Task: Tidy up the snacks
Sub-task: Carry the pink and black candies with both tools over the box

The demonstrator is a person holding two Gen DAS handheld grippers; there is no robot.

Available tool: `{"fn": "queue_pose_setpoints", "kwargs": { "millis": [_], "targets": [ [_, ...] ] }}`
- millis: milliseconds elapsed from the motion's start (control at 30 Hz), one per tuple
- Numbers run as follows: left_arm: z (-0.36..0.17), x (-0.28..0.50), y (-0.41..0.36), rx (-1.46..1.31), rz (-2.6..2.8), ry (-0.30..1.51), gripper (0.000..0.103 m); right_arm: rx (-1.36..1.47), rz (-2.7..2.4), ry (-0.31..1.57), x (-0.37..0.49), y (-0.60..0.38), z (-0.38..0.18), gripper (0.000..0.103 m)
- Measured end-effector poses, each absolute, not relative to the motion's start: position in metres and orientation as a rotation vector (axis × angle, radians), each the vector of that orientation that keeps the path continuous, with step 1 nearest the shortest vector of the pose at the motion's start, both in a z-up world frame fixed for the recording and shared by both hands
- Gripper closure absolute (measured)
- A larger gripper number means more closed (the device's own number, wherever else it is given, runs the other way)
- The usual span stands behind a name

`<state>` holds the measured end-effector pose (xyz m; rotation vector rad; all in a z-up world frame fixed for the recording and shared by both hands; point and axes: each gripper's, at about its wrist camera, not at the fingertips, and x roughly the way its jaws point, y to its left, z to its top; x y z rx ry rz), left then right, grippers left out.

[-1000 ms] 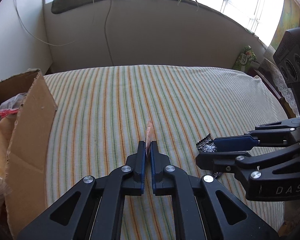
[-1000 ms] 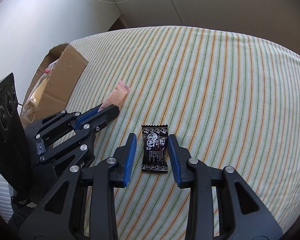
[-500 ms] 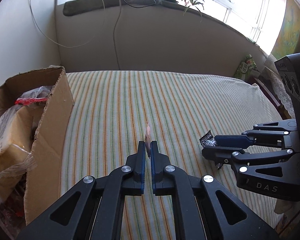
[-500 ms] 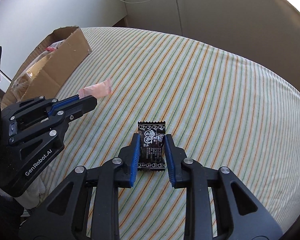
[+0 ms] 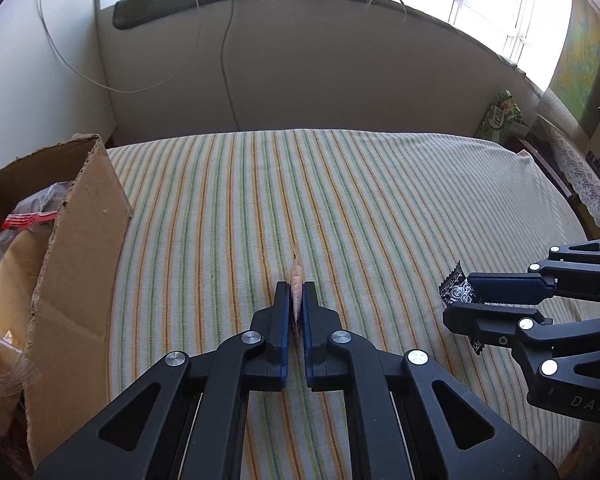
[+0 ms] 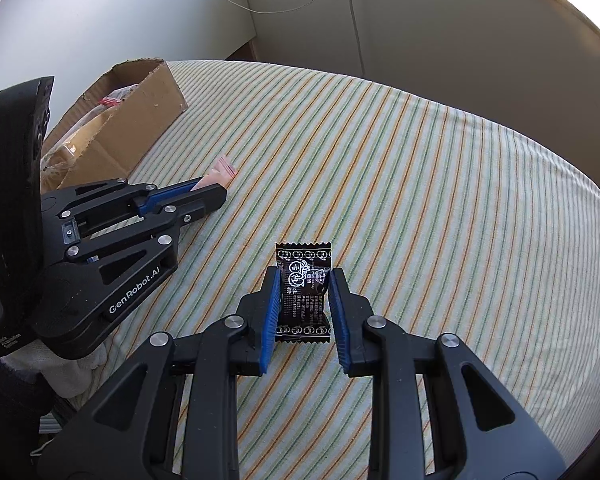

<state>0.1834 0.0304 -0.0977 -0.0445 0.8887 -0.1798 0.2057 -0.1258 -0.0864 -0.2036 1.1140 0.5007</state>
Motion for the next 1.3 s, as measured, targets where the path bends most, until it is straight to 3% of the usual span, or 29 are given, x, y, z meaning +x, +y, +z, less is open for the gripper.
{"fn": "queue_pose_setpoints", "kwargs": {
  "millis": [733,1300],
  "targets": [
    [-0.019,0.089,0.081,-0.096,-0.102,0.674,0.099,-0.210,0.601,0.976,0.169,-0.086,-0.028,0.078],
    [-0.014,0.048,0.166,-0.168,0.057,0.623,0.099,-0.267,0.771,0.922,0.136,0.004,-0.012,0.078]
  ]
}}
